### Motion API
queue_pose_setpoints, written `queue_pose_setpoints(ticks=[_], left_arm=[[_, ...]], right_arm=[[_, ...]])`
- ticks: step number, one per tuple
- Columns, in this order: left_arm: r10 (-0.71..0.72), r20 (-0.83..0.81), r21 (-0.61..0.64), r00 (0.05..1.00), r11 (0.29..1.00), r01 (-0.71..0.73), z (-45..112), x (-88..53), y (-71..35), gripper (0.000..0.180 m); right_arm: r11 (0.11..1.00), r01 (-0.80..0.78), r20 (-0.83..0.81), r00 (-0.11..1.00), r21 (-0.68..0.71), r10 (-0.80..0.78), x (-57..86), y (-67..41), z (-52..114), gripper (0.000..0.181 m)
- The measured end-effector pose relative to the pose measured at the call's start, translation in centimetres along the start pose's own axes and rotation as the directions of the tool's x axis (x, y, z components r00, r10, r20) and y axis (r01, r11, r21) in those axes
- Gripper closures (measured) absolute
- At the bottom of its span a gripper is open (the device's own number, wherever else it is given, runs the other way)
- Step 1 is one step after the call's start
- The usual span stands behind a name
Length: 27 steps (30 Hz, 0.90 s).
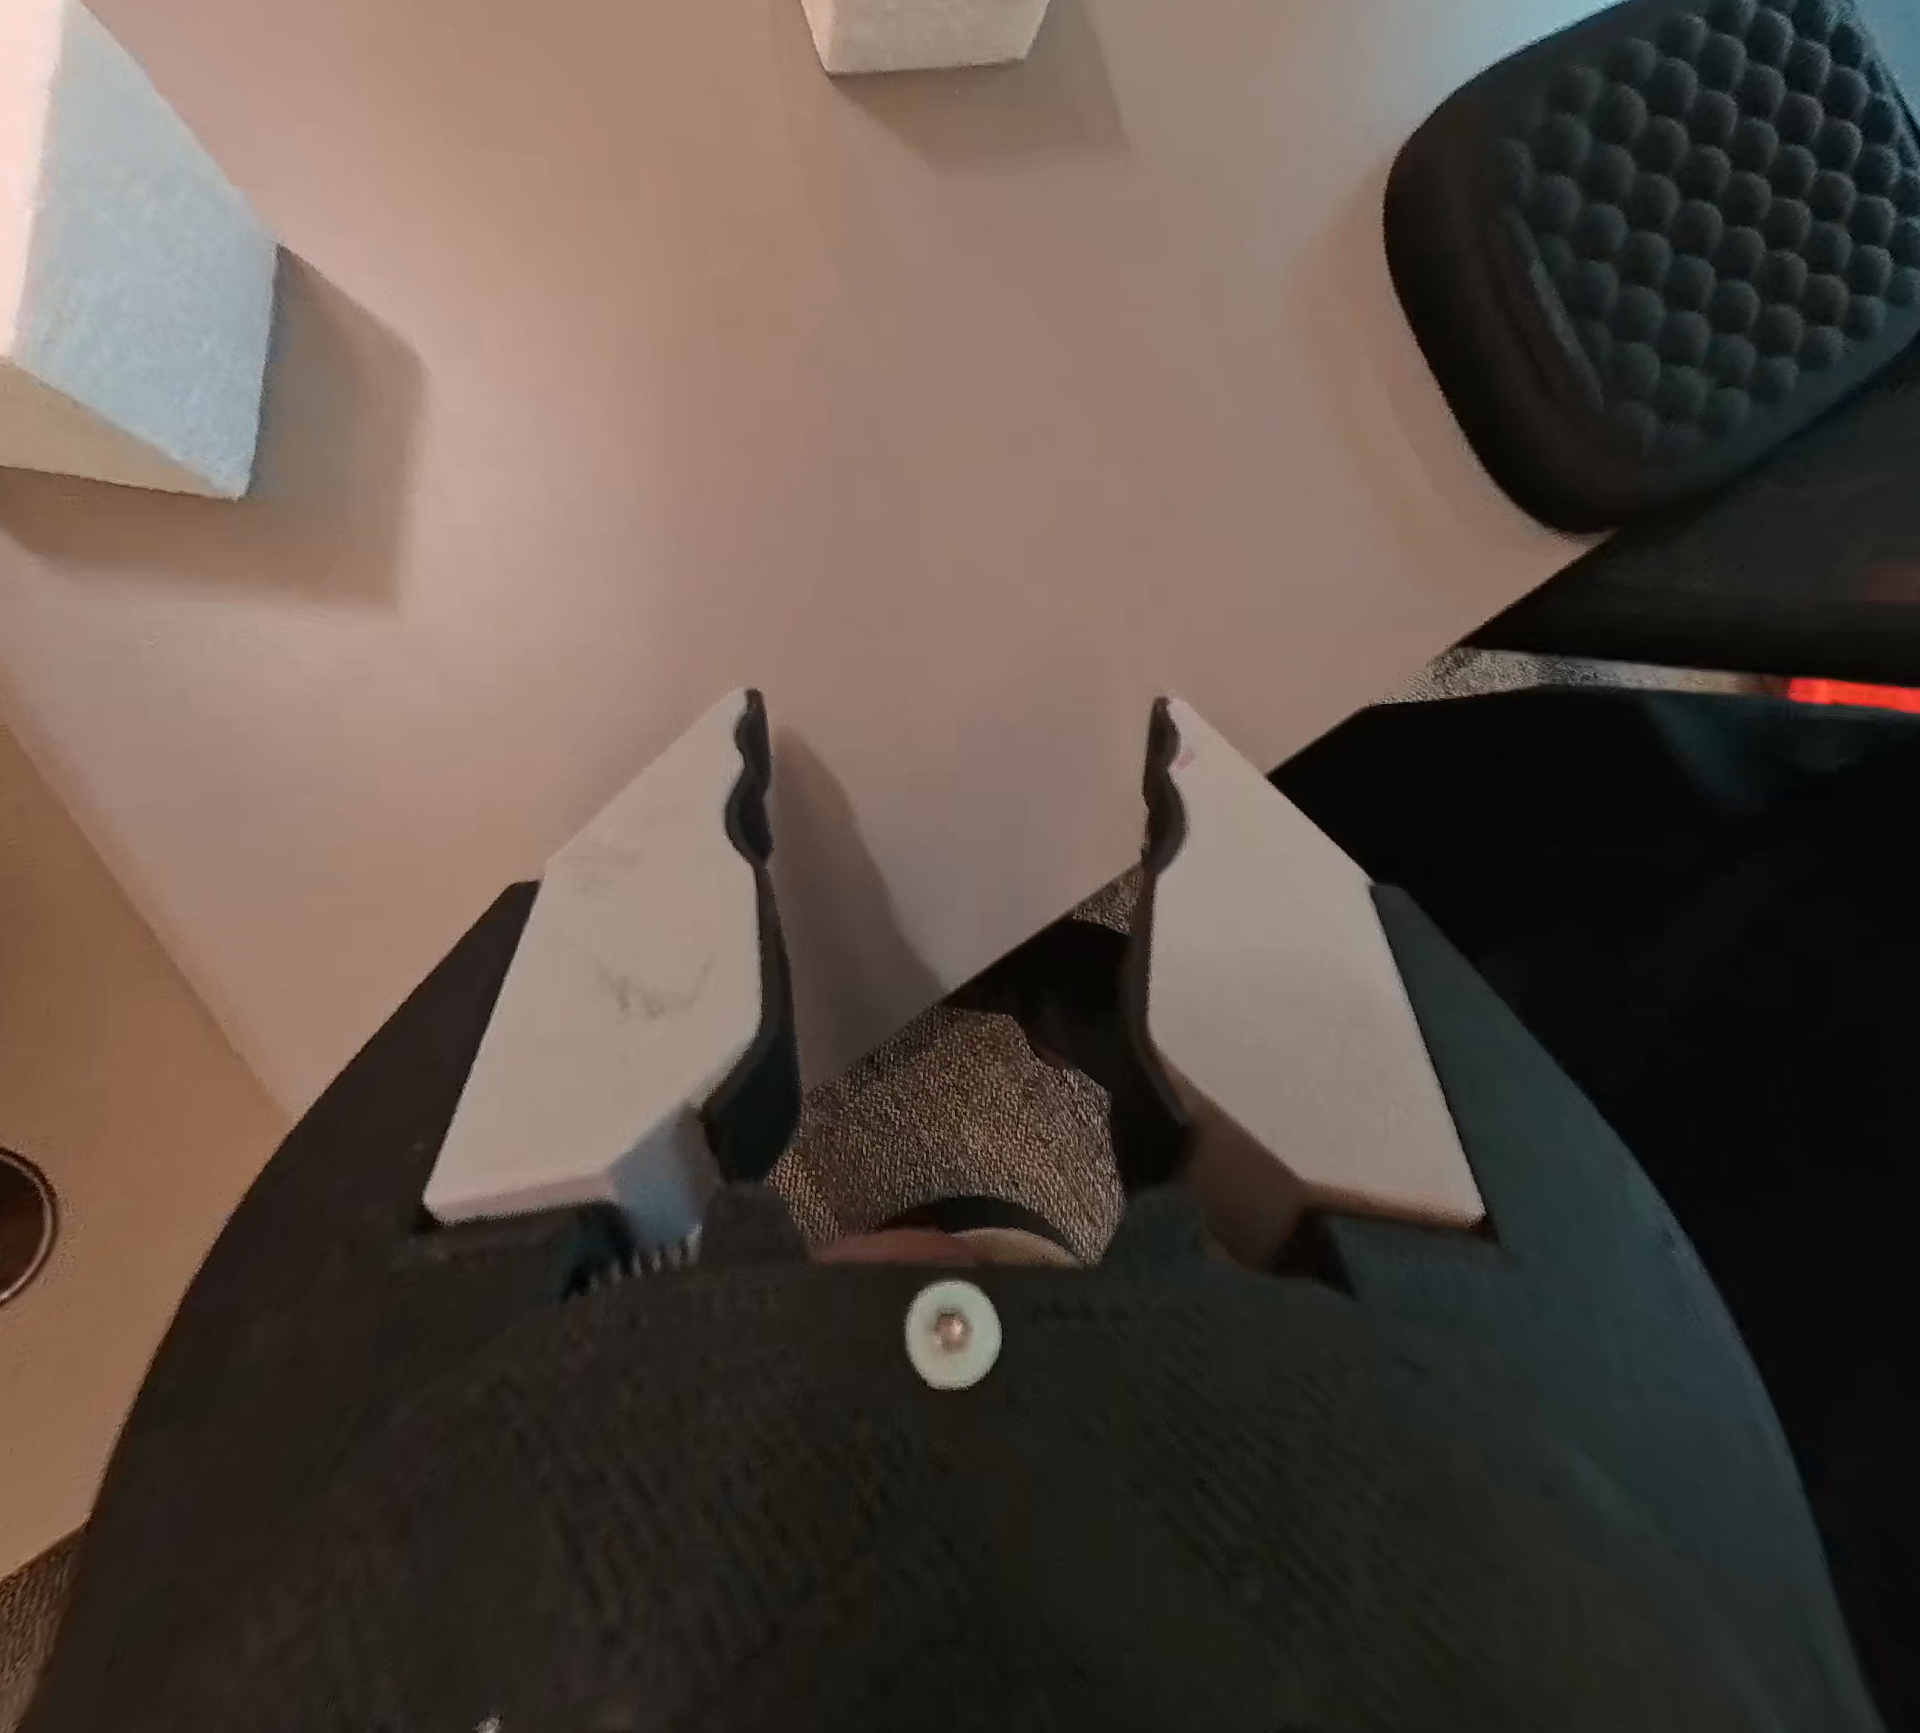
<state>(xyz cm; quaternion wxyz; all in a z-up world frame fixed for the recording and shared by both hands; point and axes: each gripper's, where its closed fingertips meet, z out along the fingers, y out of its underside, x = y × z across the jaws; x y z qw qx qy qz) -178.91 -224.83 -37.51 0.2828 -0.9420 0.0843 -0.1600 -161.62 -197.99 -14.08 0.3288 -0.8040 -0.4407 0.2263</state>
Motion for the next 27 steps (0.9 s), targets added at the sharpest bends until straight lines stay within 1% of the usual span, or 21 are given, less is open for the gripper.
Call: queue_pose_setpoints(ticks=[2,7,10,14,16,18,19,21,23,25,27], left_arm=[[0.017,-0.018,-0.017,1.000,1.000,-0.017,0.3,0.3,0.6,0.110],[0.088,-0.029,-0.056,0.996,0.994,-0.090,0.8,1.5,0.8,0.110],[0.118,-0.015,-0.060,0.993,0.991,-0.119,1.1,2.5,0.2,0.110],[0.168,-0.019,-0.099,0.986,0.981,-0.169,1.4,4.4,-0.5,0.110],[0.189,-0.031,-0.123,0.981,0.974,-0.192,1.5,5.7,-1.0,0.110],[0.230,-0.013,-0.144,0.973,0.963,-0.229,1.6,6.7,-1.7,0.110],[0.251,-0.005,-0.161,0.968,0.955,-0.248,1.6,7.3,-2.1,0.110],[0.284,0.009,-0.175,0.959,0.945,-0.278,1.7,8.8,-3.3,0.109],[0.306,0.032,-0.151,0.952,0.943,-0.298,1.9,10.8,-5.3,0.111],[0.291,0.054,-0.148,0.955,0.949,-0.280,2.6,12.8,-7.3,0.112],[0.248,0.023,-0.157,0.969,0.958,-0.241,3.7,16.0,-9.3,0.110]], right_arm=[[1.000,-0.001,0.016,1.000,0.001,0.001,-1.2,2.9,-1.4,0.160],[0.998,0.032,-0.027,0.999,-0.057,-0.034,-2.5,10.9,-4.0,0.137],[1.000,0.006,-0.021,1.000,-0.026,-0.007,-2.9,13.5,-5.9,0.135],[0.999,-0.031,-0.115,0.993,-0.014,0.029,0.6,17.0,-10.0,0.131],[0.994,-0.099,-0.150,0.983,0.045,0.105,3.6,18.4,-13.0,0.130],[0.981,-0.164,-0.181,0.967,0.107,0.182,6.9,20.0,-16.0,0.123],[0.976,-0.184,-0.209,0.956,0.118,0.206,8.7,21.2,-17.6,0.123],[0.978,-0.193,-0.283,0.936,0.081,0.209,12.5,24.2,-20.7,0.119],[0.973,-0.231,-0.384,0.896,0.028,0.223,17.6,28.1,-23.9,0.116],[0.930,-0.366,-0.446,0.840,-0.041,0.310,22.9,34.0,-26.5,0.106],[0.828,-0.551,-0.460,0.765,-0.105,0.450,26.2,41.1,-27.9,0.105]])
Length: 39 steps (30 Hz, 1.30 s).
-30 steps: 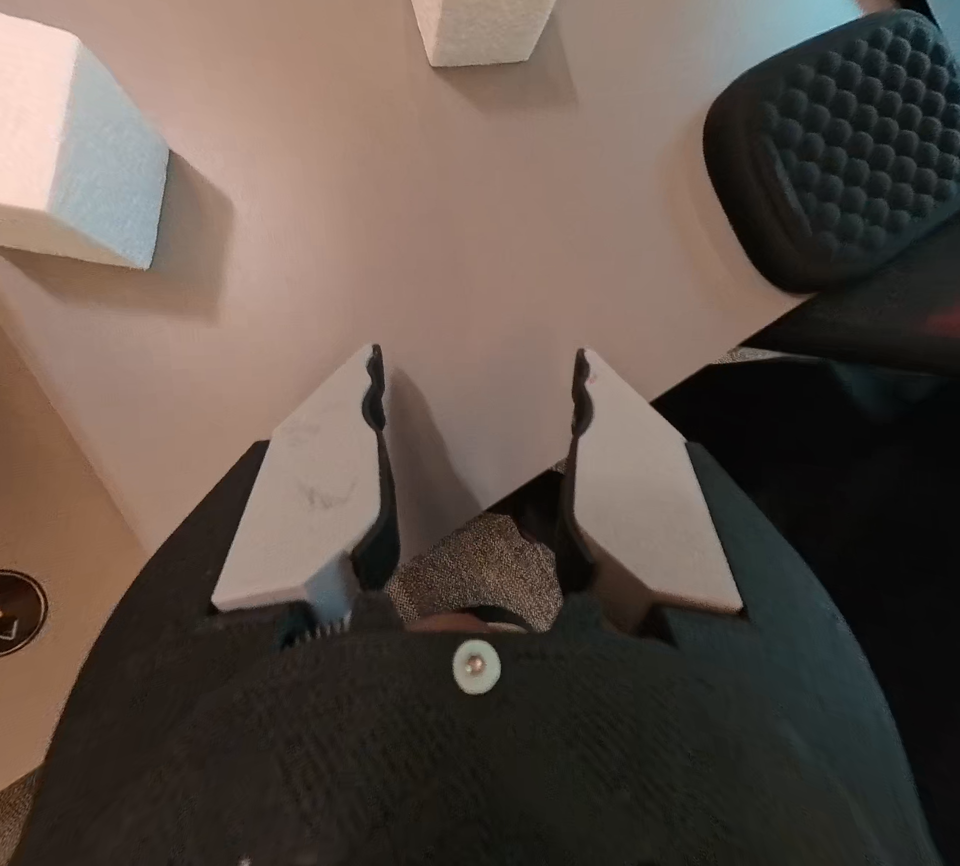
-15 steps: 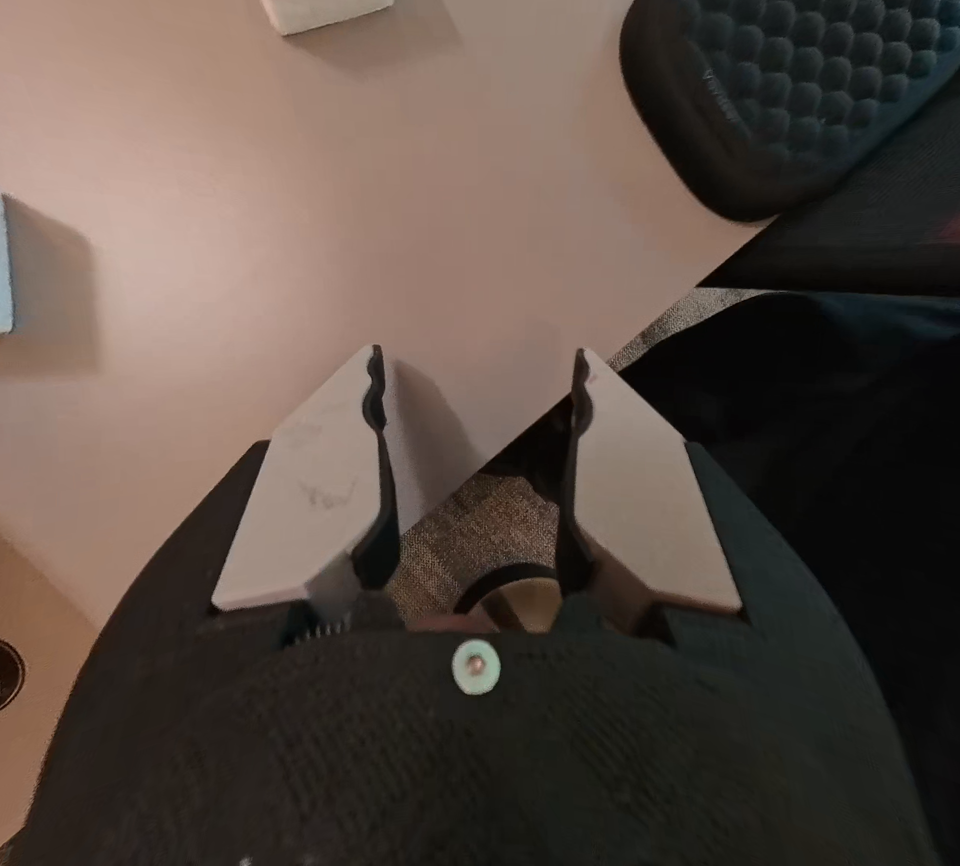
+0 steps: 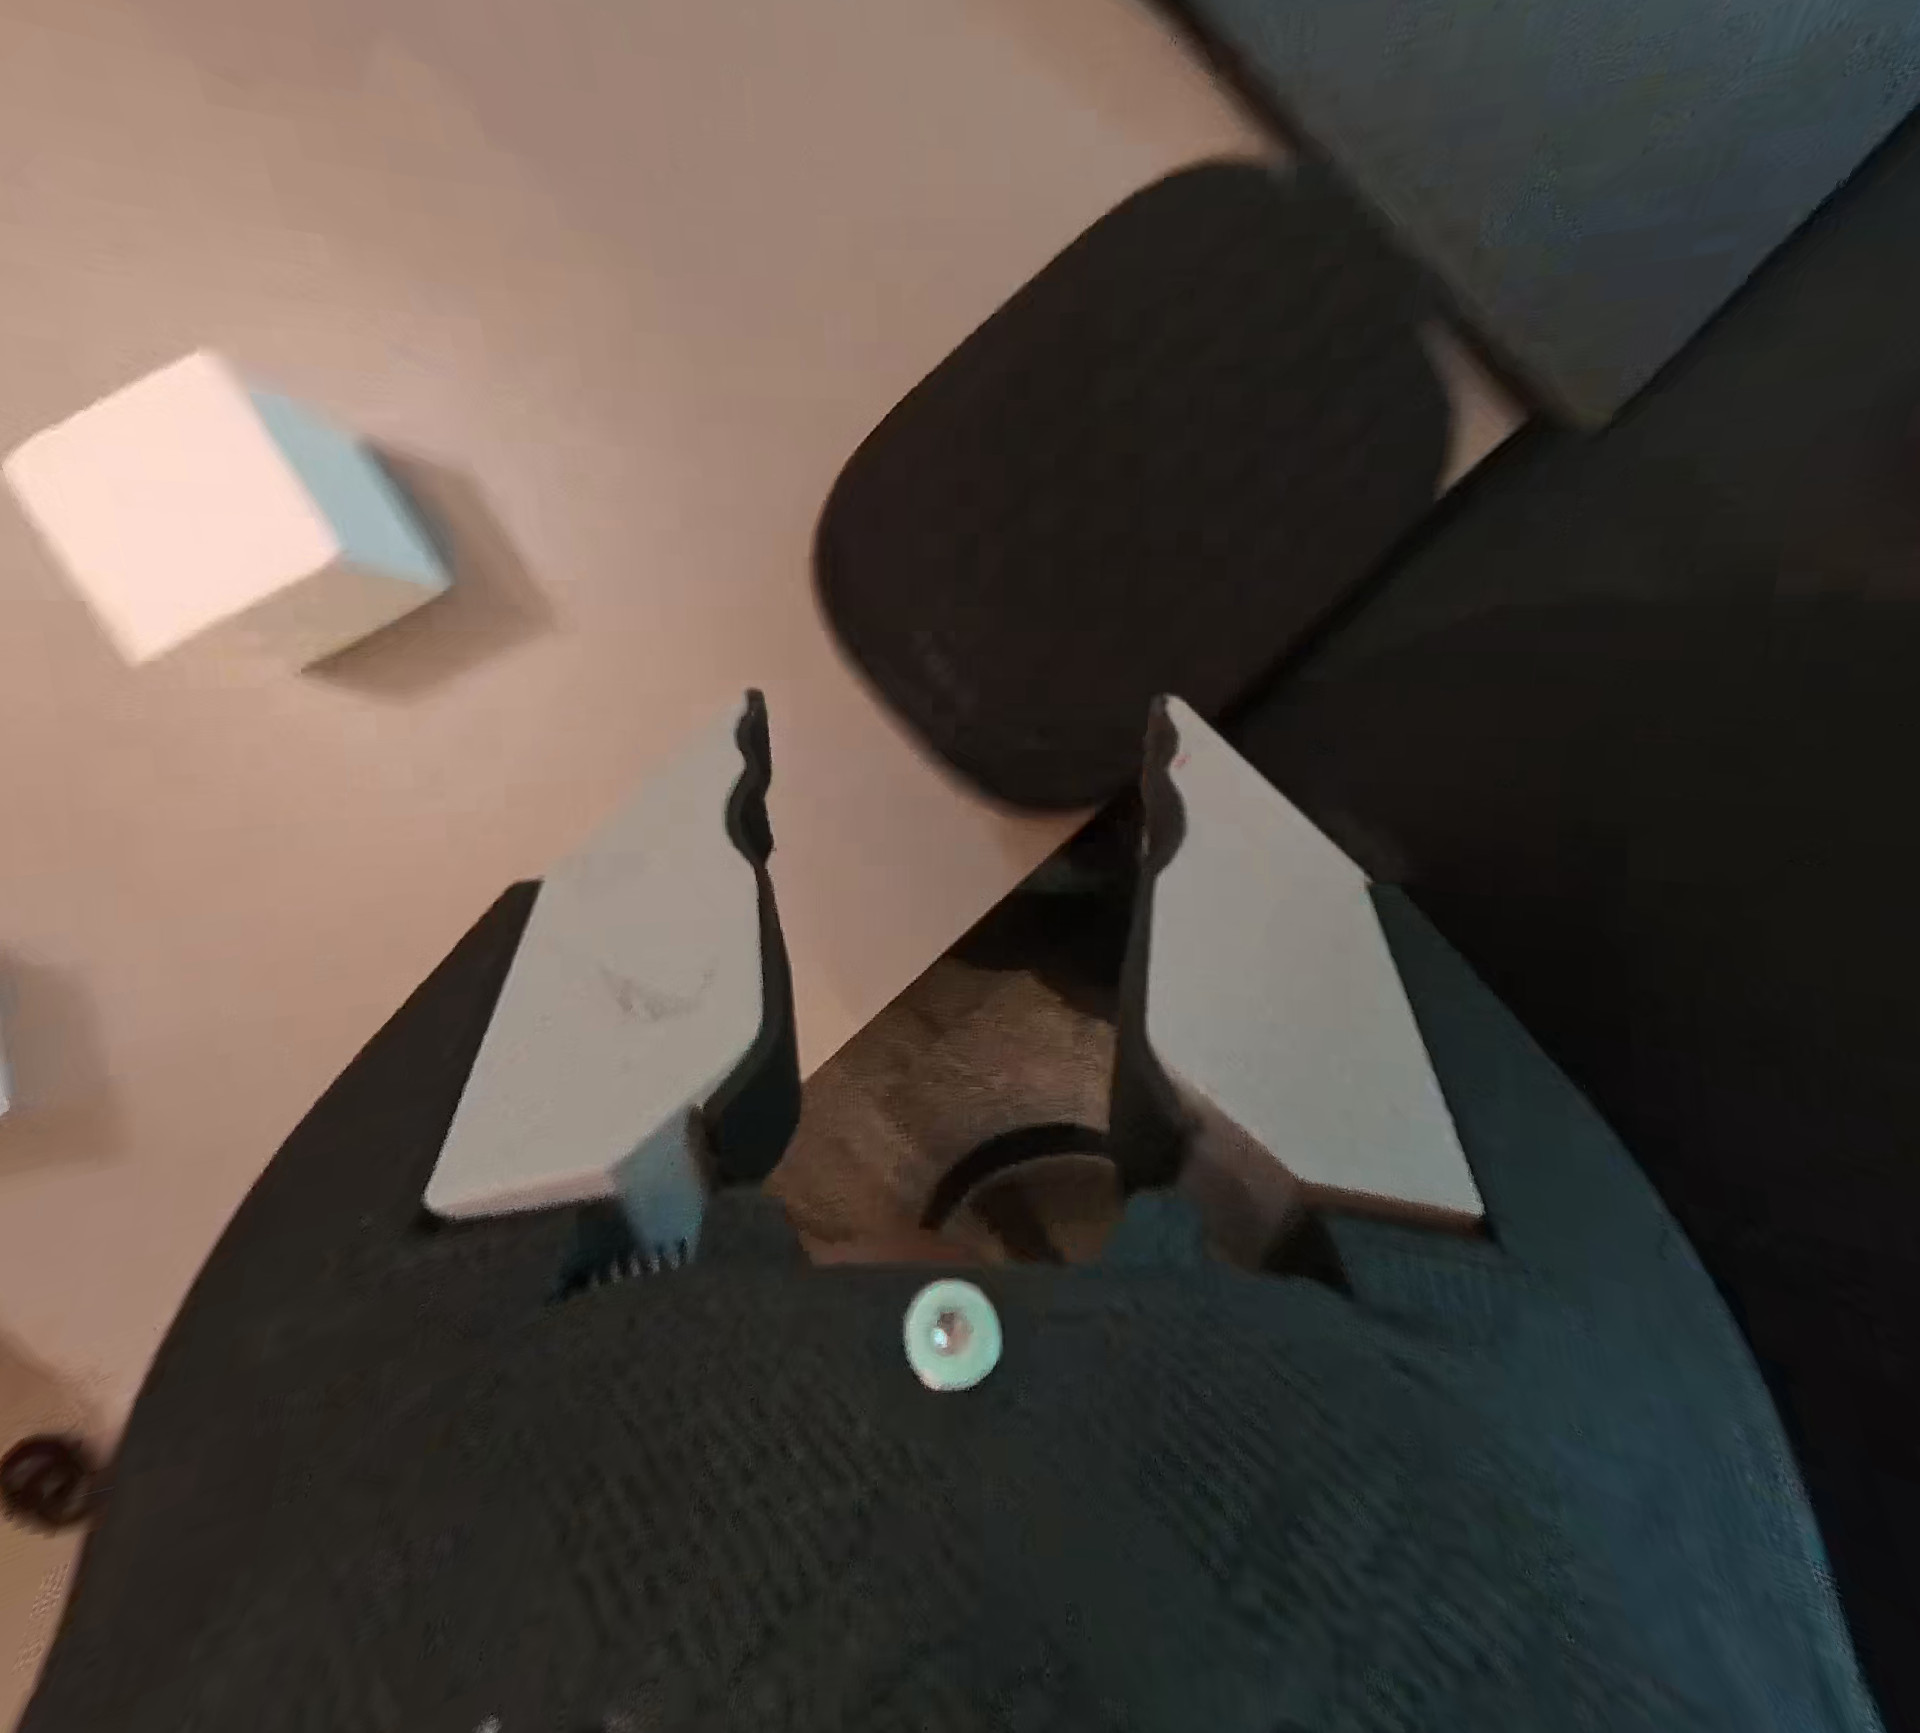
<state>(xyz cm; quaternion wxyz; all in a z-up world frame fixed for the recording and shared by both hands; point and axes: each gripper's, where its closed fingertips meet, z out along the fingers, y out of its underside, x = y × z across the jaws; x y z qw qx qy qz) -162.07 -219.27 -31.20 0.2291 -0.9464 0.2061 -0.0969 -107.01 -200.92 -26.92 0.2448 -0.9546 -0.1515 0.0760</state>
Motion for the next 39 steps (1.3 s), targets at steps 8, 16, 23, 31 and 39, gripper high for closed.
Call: queue_pose_setpoints(ticks=[8,16,23,31,39], left_arm=[[0.052,-0.191,-0.135,0.980,0.988,-0.078,5.9,8.7,-10.3,0.106],[-0.040,-0.228,-0.323,0.973,0.946,-0.037,11.9,10.2,-10.9,0.109],[-0.013,-0.184,-0.277,0.983,0.960,-0.040,11.5,11.1,-12.2,0.111],[0.219,-0.171,-0.274,0.961,0.926,-0.260,14.2,14.3,-13.2,0.124],[0.371,-0.076,-0.418,0.926,0.831,-0.367,16.3,13.0,-8.6,0.151]], right_arm=[[0.887,-0.440,0.517,0.732,-0.136,0.443,1.9,7.7,5.3,0.102],[0.925,-0.309,0.567,0.732,-0.220,0.379,1.8,6.5,6.5,0.165],[0.947,-0.305,0.822,0.509,-0.104,0.255,-2.2,0.0,-0.8,0.175],[0.979,-0.060,0.914,0.351,-0.194,0.202,-2.9,-0.4,-0.5,0.168],[0.926,0.134,0.822,0.516,-0.352,0.238,-0.9,-1.9,6.2,0.139]])
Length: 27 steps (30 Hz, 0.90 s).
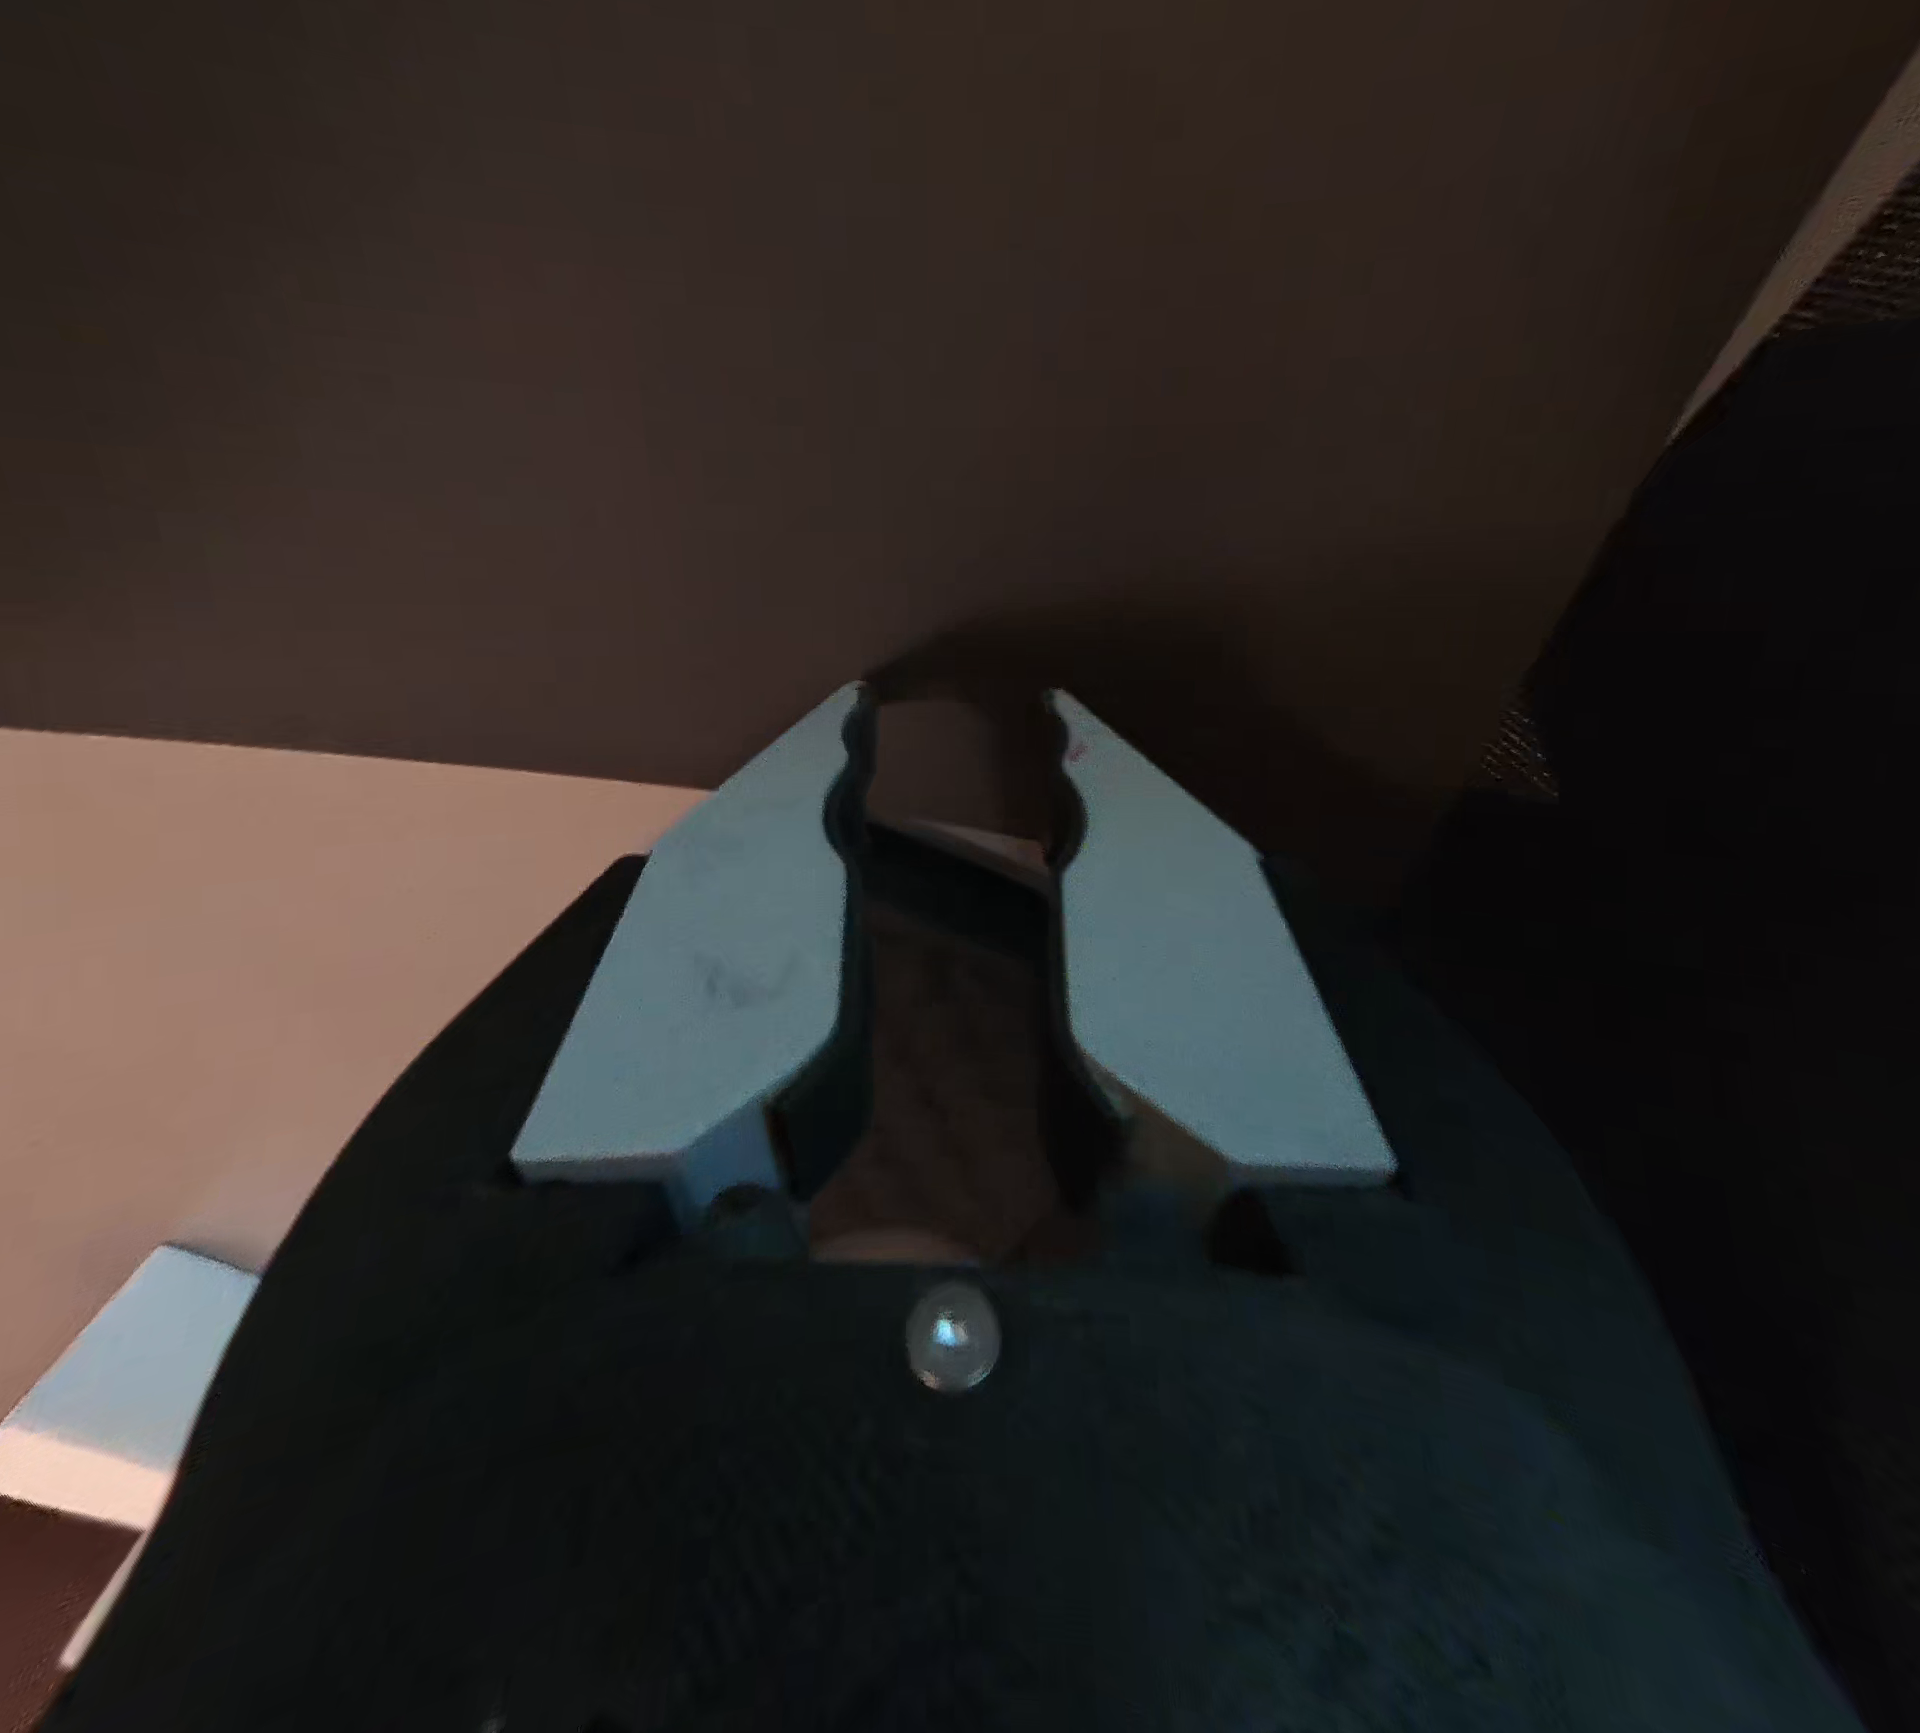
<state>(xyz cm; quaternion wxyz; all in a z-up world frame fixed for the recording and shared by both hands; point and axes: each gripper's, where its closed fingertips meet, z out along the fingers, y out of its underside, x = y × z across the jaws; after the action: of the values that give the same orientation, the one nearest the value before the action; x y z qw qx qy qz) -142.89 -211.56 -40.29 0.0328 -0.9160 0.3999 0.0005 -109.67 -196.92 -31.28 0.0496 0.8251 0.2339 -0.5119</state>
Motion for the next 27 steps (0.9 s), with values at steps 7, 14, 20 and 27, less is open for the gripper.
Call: queue_pose_setpoints(ticks=[7,14,20,27], left_arm=[[0.039,-0.003,0.011,0.999,0.999,-0.039,0.0,0.2,0.2,0.157],[0.051,0.016,0.044,0.999,0.998,-0.051,0.0,0.7,0.2,0.170],[-0.087,-0.100,0.078,0.991,0.992,0.095,-1.2,1.6,0.9,0.135],[-0.294,-0.231,0.314,0.928,0.880,0.357,-6.5,-2.3,-0.4,0.109]], right_arm=[[0.964,0.158,0.004,0.987,-0.214,-0.161,-1.5,-1.7,0.9,0.160],[0.957,0.091,0.069,0.995,-0.275,-0.075,0.4,-7.7,5.0,0.162],[0.960,0.204,0.053,0.979,-0.190,-0.197,-3.4,-9.2,5.3,0.181],[0.881,0.472,-0.061,0.880,0.022,-0.470,-15.1,-5.6,-1.9,0.181]])
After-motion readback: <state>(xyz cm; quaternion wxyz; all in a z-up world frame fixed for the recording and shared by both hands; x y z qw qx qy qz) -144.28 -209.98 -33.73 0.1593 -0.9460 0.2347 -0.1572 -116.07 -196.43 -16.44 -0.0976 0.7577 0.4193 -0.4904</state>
